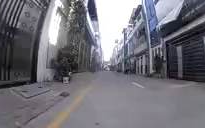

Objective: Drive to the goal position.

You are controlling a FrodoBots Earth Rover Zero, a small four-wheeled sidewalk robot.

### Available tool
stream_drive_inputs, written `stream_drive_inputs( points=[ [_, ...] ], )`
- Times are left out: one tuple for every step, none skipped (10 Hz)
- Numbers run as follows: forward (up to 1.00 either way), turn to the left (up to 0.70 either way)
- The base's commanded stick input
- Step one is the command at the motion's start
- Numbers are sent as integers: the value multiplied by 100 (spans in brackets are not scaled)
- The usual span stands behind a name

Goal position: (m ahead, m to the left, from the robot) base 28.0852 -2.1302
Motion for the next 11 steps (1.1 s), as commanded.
stream_drive_inputs(
  points=[
    [100, 0],
    [100, 0],
    [100, 0],
    [100, 0],
    [100, 0],
    [100, 0],
    [100, 0],
    [100, 0],
    [100, 0],
    [100, 0],
    [100, 0]
  ],
)
